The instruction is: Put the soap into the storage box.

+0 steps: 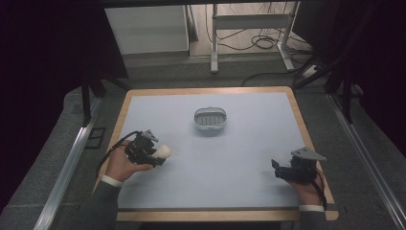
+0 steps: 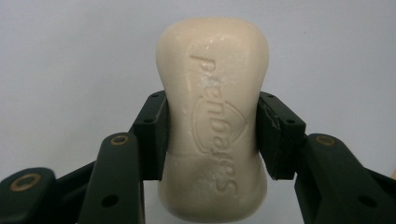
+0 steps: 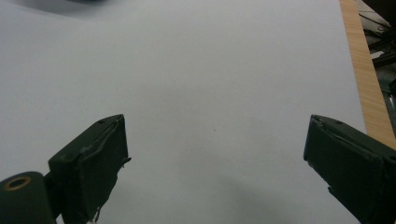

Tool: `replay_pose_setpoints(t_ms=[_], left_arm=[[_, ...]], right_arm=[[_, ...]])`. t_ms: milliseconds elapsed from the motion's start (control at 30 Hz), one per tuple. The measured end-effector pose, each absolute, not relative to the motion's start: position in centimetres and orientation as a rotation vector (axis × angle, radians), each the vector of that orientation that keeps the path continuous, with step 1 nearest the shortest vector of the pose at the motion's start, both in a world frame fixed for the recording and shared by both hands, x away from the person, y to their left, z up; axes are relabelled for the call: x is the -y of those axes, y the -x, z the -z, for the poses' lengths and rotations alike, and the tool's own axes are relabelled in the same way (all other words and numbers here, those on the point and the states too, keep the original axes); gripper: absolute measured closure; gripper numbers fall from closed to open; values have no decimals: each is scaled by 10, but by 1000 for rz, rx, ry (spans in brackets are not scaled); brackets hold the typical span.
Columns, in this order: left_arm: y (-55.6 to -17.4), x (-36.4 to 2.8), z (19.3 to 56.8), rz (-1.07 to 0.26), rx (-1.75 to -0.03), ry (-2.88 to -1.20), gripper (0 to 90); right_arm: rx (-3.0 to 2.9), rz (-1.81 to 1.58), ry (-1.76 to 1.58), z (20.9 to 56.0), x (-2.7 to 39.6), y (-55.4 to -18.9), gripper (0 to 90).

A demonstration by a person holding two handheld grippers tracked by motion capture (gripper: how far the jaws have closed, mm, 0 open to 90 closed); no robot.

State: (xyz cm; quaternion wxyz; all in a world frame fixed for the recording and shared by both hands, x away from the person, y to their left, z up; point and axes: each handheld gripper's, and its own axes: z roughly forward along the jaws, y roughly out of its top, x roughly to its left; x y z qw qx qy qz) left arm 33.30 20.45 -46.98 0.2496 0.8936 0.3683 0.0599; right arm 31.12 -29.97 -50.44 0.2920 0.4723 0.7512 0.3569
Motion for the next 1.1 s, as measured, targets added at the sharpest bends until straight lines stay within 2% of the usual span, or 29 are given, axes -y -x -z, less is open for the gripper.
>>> replay_pose_setpoints(t_ms=[1100], left_arm=[[-363, -187, 454, -173, -978, -2460, 500]], right_arm=[[-2014, -950, -1250, 507, 299, -312, 60]])
